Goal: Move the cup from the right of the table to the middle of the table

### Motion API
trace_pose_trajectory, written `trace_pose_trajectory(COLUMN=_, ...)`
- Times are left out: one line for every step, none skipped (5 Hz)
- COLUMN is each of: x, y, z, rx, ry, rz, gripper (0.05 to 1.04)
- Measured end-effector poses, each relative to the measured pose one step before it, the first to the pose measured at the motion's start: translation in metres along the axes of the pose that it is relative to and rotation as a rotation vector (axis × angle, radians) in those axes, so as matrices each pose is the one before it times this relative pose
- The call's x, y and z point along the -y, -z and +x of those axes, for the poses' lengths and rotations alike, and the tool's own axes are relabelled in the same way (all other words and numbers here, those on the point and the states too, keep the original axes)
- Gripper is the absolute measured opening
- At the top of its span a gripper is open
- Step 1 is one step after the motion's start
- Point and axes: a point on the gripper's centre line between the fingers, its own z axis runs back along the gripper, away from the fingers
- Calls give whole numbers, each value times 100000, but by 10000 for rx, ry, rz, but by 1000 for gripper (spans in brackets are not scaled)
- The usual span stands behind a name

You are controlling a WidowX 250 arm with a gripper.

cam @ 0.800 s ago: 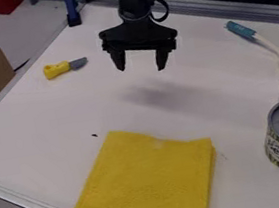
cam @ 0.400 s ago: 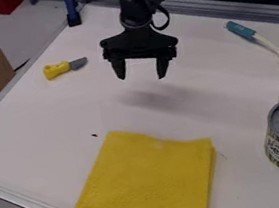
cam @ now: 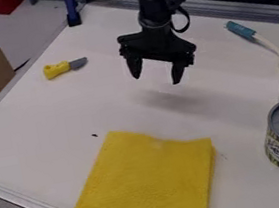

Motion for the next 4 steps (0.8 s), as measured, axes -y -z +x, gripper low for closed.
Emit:
trace_pose_trajectory(x=1228, y=360, z=-1042, rx=-214, ry=1176, rz=-902, gripper=999)
trace_pose_trajectory(x=982, y=-1537, z=-1511, rx=218, ry=-222, rz=-458, gripper=999)
trace_pose_trajectory(x=1370, y=-583, z=-2993, rx=-200, ry=709, rz=-43, gripper=999)
trace_pose_trajectory(x=2082, y=-121, z=-1388, rx=-66, ry=-73, rz=-47, gripper=999)
